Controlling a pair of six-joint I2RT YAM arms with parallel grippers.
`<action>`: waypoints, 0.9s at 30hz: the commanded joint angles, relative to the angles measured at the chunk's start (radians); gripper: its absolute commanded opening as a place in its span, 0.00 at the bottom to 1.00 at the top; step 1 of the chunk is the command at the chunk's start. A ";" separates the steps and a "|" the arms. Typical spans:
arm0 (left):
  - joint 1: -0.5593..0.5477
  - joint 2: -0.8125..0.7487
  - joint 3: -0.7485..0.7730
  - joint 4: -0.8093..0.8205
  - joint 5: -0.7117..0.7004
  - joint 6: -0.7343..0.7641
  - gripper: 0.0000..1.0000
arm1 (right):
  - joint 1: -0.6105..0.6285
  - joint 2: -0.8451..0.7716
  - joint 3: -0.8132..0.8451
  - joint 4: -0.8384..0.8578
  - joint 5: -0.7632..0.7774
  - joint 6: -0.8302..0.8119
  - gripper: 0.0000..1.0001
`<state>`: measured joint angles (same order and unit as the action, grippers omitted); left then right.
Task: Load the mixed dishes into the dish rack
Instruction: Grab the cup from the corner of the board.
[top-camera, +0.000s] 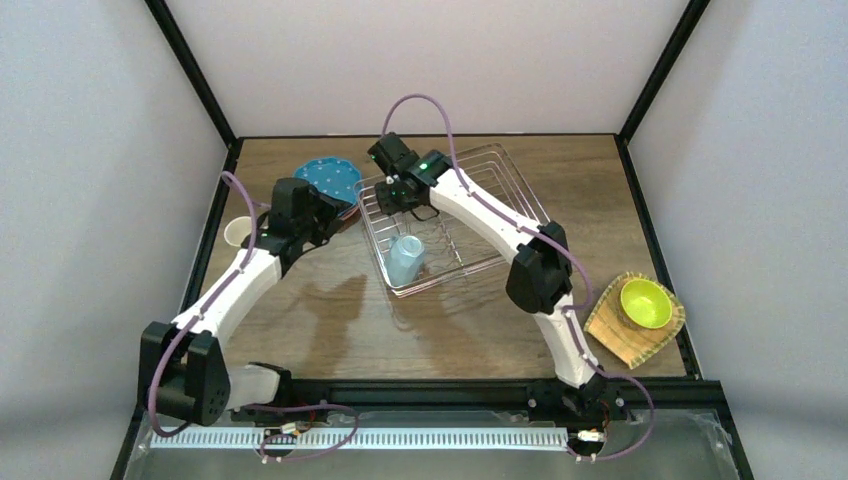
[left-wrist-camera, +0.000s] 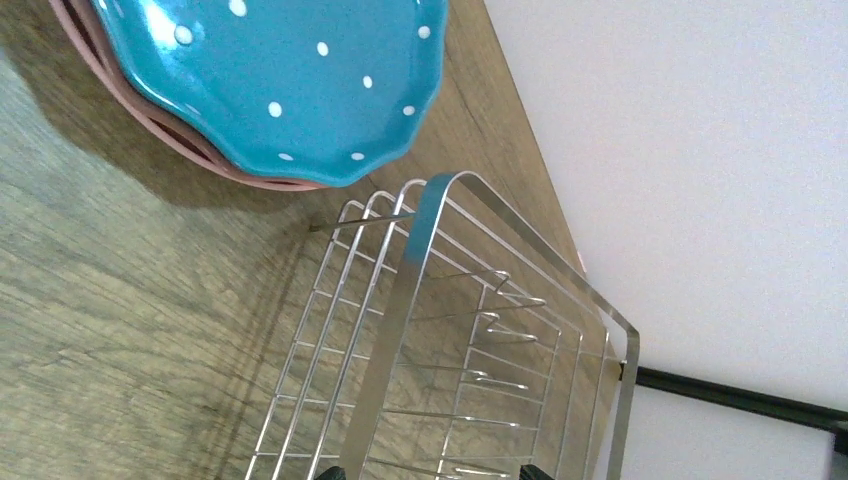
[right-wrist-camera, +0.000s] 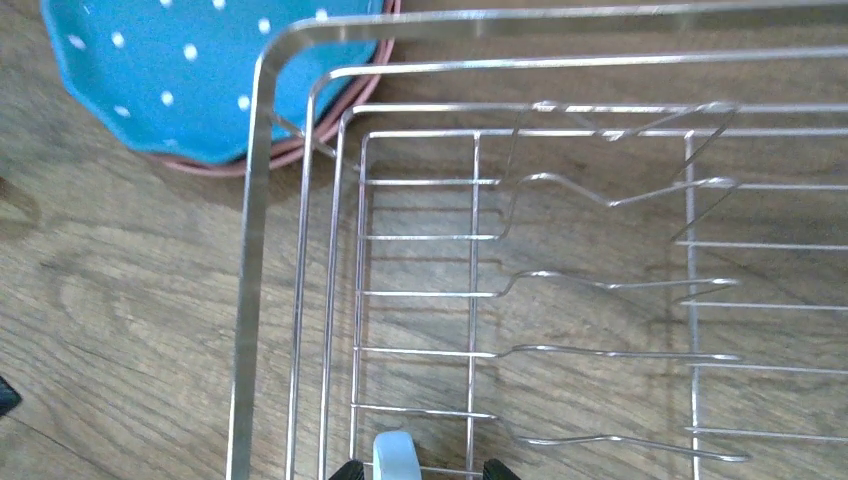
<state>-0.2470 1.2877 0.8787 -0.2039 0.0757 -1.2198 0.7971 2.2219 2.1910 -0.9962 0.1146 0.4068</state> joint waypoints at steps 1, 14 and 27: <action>-0.001 -0.039 -0.003 -0.065 -0.053 0.005 1.00 | -0.015 -0.070 0.033 0.034 0.023 0.005 0.67; 0.006 -0.184 -0.025 -0.417 -0.397 -0.355 1.00 | -0.025 -0.265 -0.150 0.171 0.019 -0.075 0.70; 0.020 -0.093 0.054 -0.552 -0.591 -0.548 1.00 | -0.027 -0.513 -0.531 0.365 -0.054 -0.075 0.70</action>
<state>-0.2409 1.1893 0.8894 -0.6930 -0.4213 -1.7149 0.7731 1.7893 1.7351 -0.7071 0.0830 0.3397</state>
